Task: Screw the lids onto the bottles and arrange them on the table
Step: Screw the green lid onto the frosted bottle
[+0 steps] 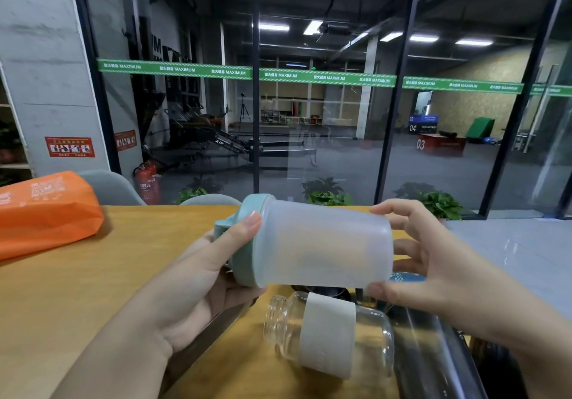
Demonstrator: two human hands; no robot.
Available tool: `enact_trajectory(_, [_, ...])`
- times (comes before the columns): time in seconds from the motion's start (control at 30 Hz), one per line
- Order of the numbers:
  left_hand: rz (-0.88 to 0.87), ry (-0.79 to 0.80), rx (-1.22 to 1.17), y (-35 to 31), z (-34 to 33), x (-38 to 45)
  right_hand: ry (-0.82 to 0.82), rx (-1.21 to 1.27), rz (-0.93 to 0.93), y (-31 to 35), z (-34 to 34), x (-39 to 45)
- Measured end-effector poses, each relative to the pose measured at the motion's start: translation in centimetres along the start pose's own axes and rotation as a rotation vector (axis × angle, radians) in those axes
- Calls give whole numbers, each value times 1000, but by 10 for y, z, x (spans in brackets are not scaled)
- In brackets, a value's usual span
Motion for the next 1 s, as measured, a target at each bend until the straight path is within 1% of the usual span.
enact_trajectory(0.17, [4,7,2,1,3,1,-25,36,31,7,2,-2])
enact_trajectory(0.27, [-3,20,-2,-1,3,1,-35,69,15,5,1,-3])
enact_trajectory(0.43, [-5,49,-23,-2,0,0,-63,40,10,4,2,-1])
enact_trajectory(0.57, [-9,61,-14,-3,0,-1,-65,30,-39,5,1,-2])
enact_trajectory(0.8, [-98,120,3,-9,-2,-2,-60,17,-53,5,-5,-2])
enact_trajectory(0.9, [-117,97,19,-10,0,-1,-53,20,-75,2,-5,-2])
enact_trajectory(1.0, [-131,29,110,-10,4,2,-33,-16,-75,6,-8,-1])
Point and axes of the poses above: each hand's wrist, its own x-axis towards the middle knuckle, its own z-axis out of the back of the hand, y = z × x, the point moved 7 cm from there along x, towards the middle knuckle, and after that the axes turned 4 degrees about x, right-handed, at the moved point
